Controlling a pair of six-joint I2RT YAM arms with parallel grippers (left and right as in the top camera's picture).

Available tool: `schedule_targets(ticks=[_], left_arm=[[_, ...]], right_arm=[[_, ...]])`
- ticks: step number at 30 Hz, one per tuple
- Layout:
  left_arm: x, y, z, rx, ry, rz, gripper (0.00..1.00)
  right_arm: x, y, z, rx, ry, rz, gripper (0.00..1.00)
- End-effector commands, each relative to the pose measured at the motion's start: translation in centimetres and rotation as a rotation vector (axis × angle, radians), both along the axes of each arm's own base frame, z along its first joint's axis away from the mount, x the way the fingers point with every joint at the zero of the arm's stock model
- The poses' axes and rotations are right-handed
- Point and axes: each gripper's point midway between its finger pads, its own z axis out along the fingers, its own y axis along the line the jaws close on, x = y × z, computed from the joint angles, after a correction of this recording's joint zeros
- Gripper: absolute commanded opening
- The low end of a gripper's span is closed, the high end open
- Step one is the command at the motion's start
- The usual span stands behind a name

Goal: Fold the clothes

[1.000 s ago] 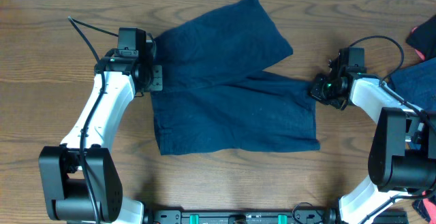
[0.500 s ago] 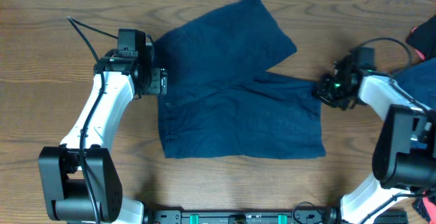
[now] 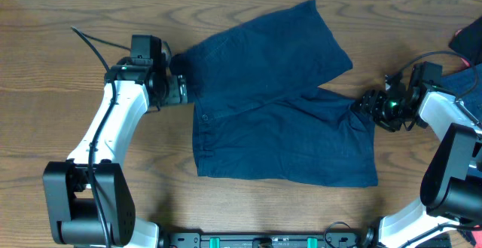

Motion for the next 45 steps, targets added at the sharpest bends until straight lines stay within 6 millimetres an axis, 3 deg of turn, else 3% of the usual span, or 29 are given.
schedule_targets(ticks=[1,3,6,8,10,13,20,26,30,34,37,41,44,45], left_arm=[[1.5,-1.2,-0.1,-0.054,-0.055,-0.074,0.79],[2.5,-2.0,-0.3,-0.086,-0.089,-0.108,0.71],[4.0,-2.1,-1.4,-0.091,-0.113,-0.110,0.43],[4.8,-2.8,-2.3,-0.123,-0.123,-0.124,0.24],[5.5,-4.1,-3.1,-0.196,-0.135,-0.157,0.10],[6.3,-5.5,-5.0,-0.266,-0.132,-0.186,0.07],[7.8,-5.5,-9.9,-0.264,-0.124,-0.183,0.06],[11.4,-2.0,-12.7,-0.142,-0.215,0.021,0.06],[14.5,-1.1,-11.5,-0.155,-0.308,0.097,0.06],[17.9,-1.1,-7.7,-0.162,-0.390,0.089,0.06],[19.4,-1.1,-5.2,-0.155,-0.401,0.074,0.06],[19.8,-1.0,-2.5,-0.132,-0.375,0.050,0.10],[18.7,-0.7,-1.1,-0.124,-0.323,0.049,0.29],[18.0,-0.6,-0.9,-0.123,-0.297,0.053,0.32]], right_arm=[[-1.0,-1.8,-0.5,-0.080,0.062,-0.078,0.73],[-0.9,-3.7,0.1,-0.145,0.052,-0.129,0.75],[0.0,-5.9,2.3,-0.170,-0.005,-0.192,0.79],[1.2,-6.1,4.4,-0.129,-0.094,-0.187,0.84],[2.4,-5.1,6.6,-0.063,-0.220,-0.106,0.86],[2.6,-4.1,8.1,-0.012,-0.270,-0.081,0.89],[1.4,-2.4,7.5,0.002,-0.206,-0.045,0.88],[0.9,-0.6,7.2,0.018,-0.173,-0.003,0.88],[0.6,0.6,6.8,-0.007,-0.151,0.045,0.88],[0.2,1.2,5.9,-0.093,-0.108,0.083,0.88],[-0.2,1.0,5.0,-0.188,-0.068,0.102,0.90],[-0.7,0.9,3.2,-0.247,-0.007,0.109,0.80],[-1.2,1.2,1.6,-0.229,0.041,0.110,0.52],[-1.2,1.3,1.0,-0.218,0.053,0.113,0.51]])
